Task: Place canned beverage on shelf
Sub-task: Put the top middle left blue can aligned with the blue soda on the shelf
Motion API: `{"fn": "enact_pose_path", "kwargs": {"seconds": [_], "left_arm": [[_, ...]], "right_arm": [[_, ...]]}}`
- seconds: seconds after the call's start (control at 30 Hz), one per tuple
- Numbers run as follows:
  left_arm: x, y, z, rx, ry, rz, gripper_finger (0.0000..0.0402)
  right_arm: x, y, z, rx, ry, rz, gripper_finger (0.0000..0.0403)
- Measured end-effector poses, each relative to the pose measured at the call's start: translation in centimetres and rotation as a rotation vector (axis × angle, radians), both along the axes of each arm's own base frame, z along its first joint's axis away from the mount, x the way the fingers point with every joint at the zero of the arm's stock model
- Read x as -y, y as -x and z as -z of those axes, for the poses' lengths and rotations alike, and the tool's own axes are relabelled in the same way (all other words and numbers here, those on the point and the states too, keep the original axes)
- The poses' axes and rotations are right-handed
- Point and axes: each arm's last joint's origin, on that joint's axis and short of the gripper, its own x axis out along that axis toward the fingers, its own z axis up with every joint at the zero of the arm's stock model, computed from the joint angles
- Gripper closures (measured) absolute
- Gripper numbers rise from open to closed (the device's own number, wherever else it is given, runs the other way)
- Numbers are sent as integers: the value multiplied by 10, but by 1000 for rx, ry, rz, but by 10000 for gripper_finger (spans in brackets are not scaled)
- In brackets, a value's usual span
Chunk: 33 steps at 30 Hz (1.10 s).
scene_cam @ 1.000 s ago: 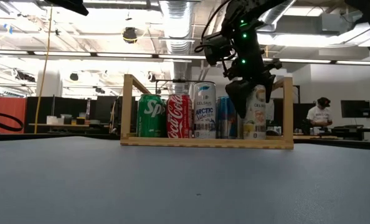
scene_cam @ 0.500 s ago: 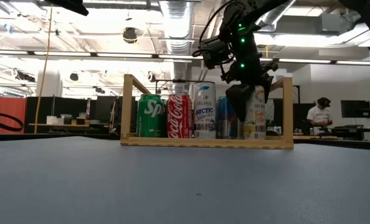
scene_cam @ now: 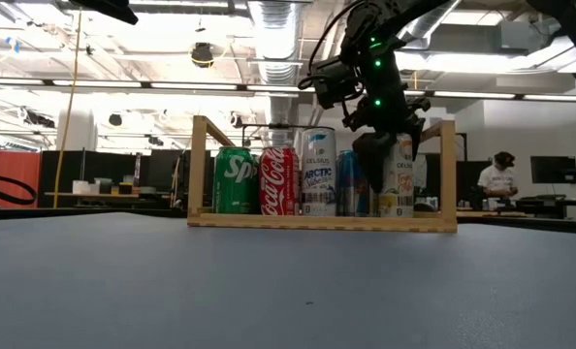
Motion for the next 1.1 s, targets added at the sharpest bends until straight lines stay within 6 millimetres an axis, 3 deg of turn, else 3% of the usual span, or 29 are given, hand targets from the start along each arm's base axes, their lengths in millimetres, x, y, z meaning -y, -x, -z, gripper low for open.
{"fn": "enact_pose_path", "kwargs": {"seconds": [0.63, 1.1], "left_arm": [[0, 0, 1, -12, 10, 14, 60], [1, 0, 1, -23, 20, 26, 60]], "right_arm": [[2, -4, -35, 32, 26, 39, 137], [0, -2, -39, -5, 69, 25, 137]]}}
